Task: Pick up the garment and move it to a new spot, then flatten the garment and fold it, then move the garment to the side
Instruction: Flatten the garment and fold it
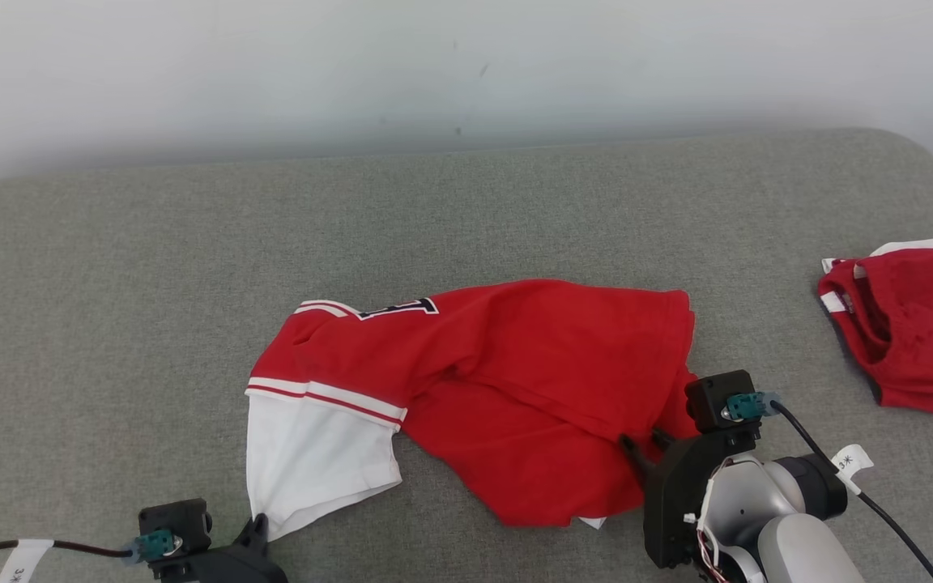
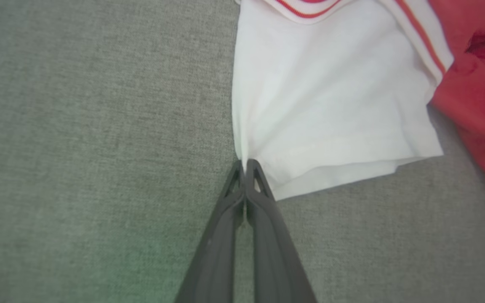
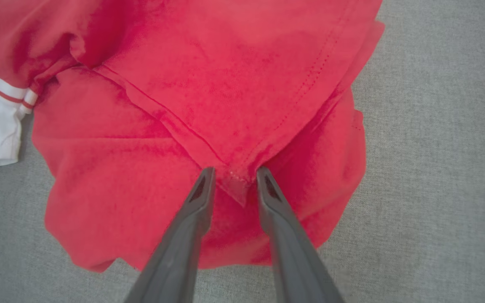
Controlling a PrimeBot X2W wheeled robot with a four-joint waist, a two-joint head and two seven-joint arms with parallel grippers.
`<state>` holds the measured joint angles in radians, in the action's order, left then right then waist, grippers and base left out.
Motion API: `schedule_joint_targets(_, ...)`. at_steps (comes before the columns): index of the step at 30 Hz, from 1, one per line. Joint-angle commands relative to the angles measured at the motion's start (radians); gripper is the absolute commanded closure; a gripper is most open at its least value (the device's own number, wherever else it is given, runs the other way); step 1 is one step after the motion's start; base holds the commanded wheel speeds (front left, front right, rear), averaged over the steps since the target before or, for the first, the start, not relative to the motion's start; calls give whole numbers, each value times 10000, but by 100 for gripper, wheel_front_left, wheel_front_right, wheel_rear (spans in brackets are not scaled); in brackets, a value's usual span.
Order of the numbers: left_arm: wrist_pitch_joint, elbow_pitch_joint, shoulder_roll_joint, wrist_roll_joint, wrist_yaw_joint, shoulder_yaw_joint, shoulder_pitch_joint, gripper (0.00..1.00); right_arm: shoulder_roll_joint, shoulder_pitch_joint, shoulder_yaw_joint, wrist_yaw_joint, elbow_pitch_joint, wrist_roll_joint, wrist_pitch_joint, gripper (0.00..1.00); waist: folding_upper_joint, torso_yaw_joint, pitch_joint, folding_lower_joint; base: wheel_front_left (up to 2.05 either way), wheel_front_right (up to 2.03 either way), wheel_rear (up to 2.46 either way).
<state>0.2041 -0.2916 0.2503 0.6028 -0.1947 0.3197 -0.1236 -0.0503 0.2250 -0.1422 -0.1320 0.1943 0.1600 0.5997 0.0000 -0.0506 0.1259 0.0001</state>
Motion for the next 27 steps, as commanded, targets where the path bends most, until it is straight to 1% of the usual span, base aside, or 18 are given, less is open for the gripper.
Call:
schedule_joint_targets(1, -16, -83, -10, 31, -12, 7, -76, 100, -2, 46, 26, 24, 10, 26, -82, 54, 0, 6, -5, -1, 0, 0, 0)
schedule_joint_targets(2, -27, -88, 4, 44, -4, 2, -86, 100, -2, 47, 48, 24, 10, 25, -104, 56, 0, 5, -4, -1, 0, 0, 0)
schedule_joint_targets(5, -50, -99, 42, 73, 25, -10, -105, 100, 0, 16, 108, 24, -15, 43, -130, 56, 0, -6, 2, -1, 0, 0, 0)
schedule_joint_targets(7, -57, -101, 71, 93, 39, -23, -117, 100, -2, -4, 137, 24, -25, 69, -167, 58, 0, -23, 11, -1, 0, 0, 0)
schedule_joint_targets(8, -57, -103, 86, 106, 42, -28, -123, 100, -2, -7, 140, 24, -16, 80, -177, 68, 0, -31, 18, -1, 0, 0, 0)
schedule_joint_targets(9, -56, -102, 99, 113, 46, -30, -130, 100, -2, -5, 137, 24, -4, 101, -181, 74, 0, -38, 25, -1, 0, 0, 0)
schedule_joint_targets(10, -57, -101, 109, 119, 50, -31, -133, 100, 0, -2, 134, 24, 16, 114, -190, 89, 0, -45, 32, -1, 0, 0, 0)
schedule_joint_targets(11, -55, -100, 119, 126, 53, -29, -137, 100, 0, 0, 130, 24, 35, 122, -195, 100, 0, -50, 38, -1, 0, 0, 0)
schedule_joint_targets(15, -138, -53, 137, 144, 68, -53, -171, 100, 0, 53, 103, 24, 73, 183, -222, 100, 0, -58, 58, -1, 0, 0, 0)
schedule_joint_targets(17, -391, 42, 91, 189, 67, -170, -221, 100, -2, 121, 99, 24, 29, 284, -379, 100, 0, -55, 63, -1, 0, 0, 0)
schedule_joint_targets(20, -1019, 326, -184, 546, 160, -520, -291, 100, -2, 289, 212, 24, -62, 584, -731, 100, 0, -48, 58, -1, 0, 0, 0)
schedule_joint_targets(23, -1720, 694, -465, 1038, 440, -1001, -426, 100, 0, 518, 361, 24, -185, 942, -1123, 100, 0, -51, 47, -1, 0, 0, 0)
schedule_joint_targets(27, -2599, 1361, -915, 1813, 983, -1614, -727, 100, -3, 993, 558, 24, -435, 1055, -1415, 100, 0, -96, 1, -1, 0, 0, 0)
